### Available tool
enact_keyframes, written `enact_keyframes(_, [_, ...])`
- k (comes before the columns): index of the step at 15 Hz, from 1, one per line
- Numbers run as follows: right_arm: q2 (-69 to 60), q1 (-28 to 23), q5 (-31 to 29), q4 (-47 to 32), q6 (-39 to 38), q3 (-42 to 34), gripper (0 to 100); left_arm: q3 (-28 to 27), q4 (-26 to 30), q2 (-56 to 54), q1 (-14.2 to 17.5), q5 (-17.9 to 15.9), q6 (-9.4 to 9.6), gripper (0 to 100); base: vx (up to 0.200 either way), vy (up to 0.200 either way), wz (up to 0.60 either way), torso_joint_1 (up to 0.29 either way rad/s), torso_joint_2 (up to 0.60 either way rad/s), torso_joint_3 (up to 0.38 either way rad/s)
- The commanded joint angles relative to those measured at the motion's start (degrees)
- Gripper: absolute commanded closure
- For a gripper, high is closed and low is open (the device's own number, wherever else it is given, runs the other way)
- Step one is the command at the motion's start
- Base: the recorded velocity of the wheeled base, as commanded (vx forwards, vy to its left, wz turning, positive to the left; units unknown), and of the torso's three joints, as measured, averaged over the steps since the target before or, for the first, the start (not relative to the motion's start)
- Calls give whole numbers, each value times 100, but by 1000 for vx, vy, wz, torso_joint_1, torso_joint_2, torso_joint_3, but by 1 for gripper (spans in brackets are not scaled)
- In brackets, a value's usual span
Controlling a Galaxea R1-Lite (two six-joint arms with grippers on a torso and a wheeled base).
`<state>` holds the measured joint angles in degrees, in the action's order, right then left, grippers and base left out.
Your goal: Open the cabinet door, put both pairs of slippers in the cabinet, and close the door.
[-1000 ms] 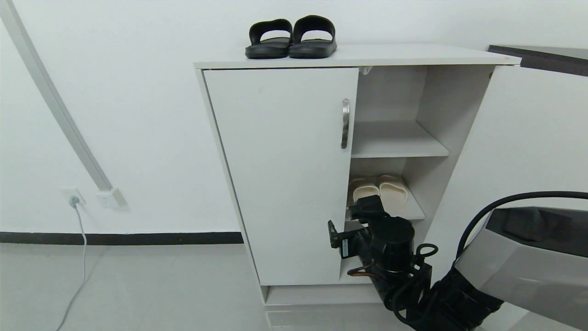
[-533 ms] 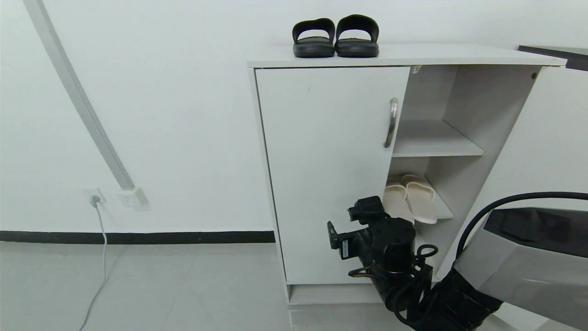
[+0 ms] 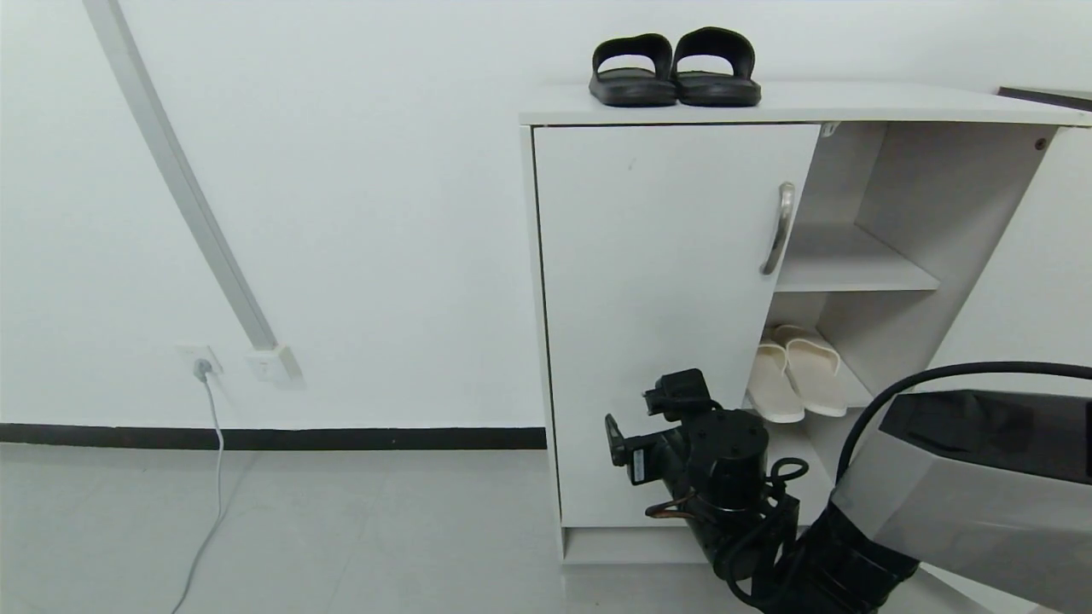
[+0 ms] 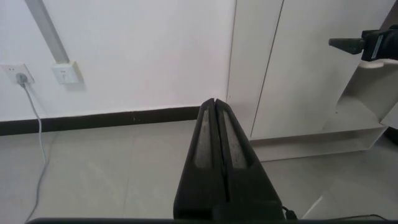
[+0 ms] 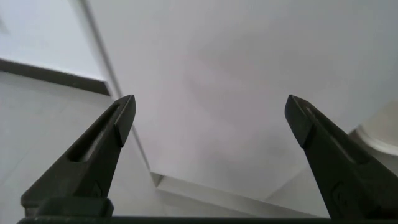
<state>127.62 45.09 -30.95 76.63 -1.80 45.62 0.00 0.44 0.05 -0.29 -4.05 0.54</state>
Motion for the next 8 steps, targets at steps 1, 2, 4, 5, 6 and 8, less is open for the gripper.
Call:
enact_keyframes(1, [35, -9, -7, 10, -4, -79, 0, 0, 0, 4, 3, 0, -1, 100, 0, 0, 0, 0, 0, 0])
enact_keyframes(2, [61, -27, 10, 71, 13, -141, 0, 0, 0, 4, 3, 0, -1, 100, 0, 0, 0, -2, -61, -41])
enact_keyframes(4, [87, -27, 10, 142, 101, -123, 0, 0, 0, 4, 3, 0, -1, 100, 0, 0, 0, 5, -178, -281])
enact_keyframes(5, [87, -27, 10, 194, 119, -132, 0, 0, 0, 4, 3, 0, -1, 100, 0, 0, 0, 22, -207, -349])
enact_keyframes(6, [87, -36, 10, 300, 145, -132, 0, 0, 0, 4, 3, 0, -1, 100, 0, 0, 0, 41, -456, -383])
enact_keyframes(8, [78, -36, 10, 317, 145, -141, 0, 0, 0, 4, 3, 0, -1, 100, 0, 0, 0, 32, -527, -361])
